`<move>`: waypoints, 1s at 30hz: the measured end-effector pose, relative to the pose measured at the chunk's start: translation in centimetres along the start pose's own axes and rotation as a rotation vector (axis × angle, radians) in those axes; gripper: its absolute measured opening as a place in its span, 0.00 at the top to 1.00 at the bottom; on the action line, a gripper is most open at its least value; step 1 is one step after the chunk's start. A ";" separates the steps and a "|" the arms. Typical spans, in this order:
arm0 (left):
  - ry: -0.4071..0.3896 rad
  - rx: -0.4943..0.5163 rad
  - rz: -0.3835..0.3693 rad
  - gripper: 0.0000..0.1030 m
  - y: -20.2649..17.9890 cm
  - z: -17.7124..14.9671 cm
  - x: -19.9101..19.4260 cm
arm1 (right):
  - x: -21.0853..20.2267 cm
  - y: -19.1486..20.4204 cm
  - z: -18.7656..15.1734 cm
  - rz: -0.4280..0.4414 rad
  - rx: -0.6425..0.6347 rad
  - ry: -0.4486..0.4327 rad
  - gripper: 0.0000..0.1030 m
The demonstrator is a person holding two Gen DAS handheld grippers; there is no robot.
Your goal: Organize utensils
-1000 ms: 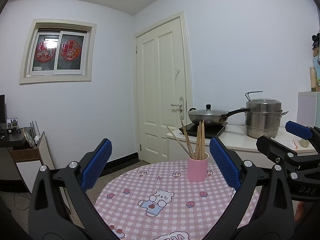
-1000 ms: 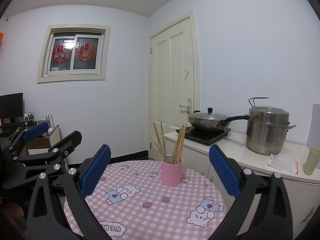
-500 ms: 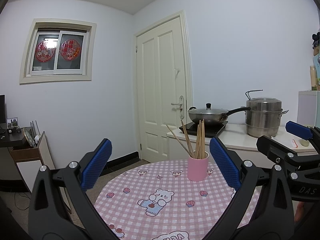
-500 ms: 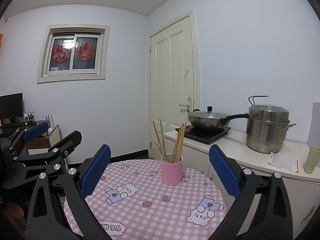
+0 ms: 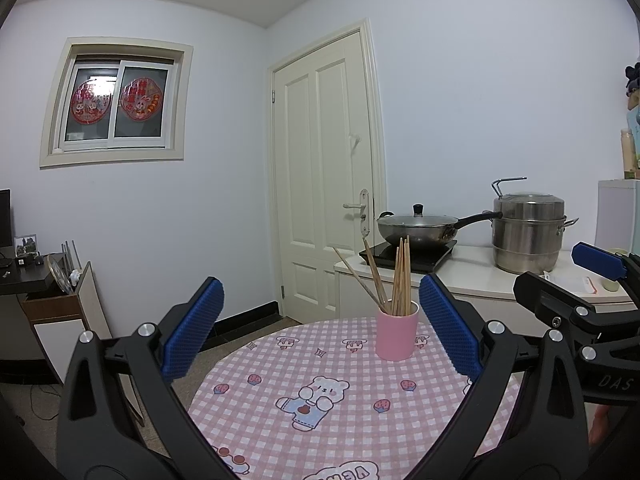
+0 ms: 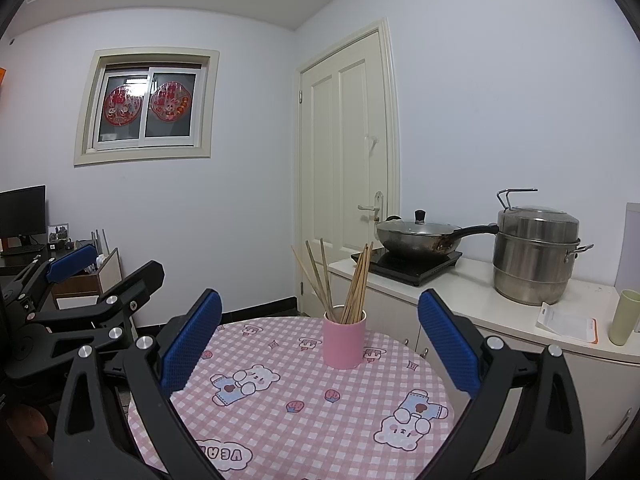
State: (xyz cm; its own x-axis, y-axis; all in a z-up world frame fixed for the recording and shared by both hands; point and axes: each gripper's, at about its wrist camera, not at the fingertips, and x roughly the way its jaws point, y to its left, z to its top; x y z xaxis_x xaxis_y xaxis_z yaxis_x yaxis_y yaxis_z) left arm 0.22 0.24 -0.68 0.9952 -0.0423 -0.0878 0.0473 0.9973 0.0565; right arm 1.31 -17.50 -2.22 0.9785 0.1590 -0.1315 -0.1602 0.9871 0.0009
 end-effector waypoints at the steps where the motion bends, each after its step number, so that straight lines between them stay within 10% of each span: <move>1: 0.000 0.000 0.000 0.06 0.0 0.0 0.0 | 0.0 -0.1 0.0 0.000 0.000 0.000 0.08; 30: 0.002 0.002 0.013 0.06 -0.4 -0.3 0.2 | 0.0 0.4 -0.2 0.003 0.002 0.002 0.08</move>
State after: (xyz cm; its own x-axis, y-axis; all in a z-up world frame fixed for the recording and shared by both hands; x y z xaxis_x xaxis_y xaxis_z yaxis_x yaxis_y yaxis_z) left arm 0.38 -0.13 -1.02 0.9956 -0.0292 -0.0890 0.0345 0.9976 0.0593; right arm 1.20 -17.13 -2.46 0.9778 0.1619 -0.1331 -0.1630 0.9866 0.0030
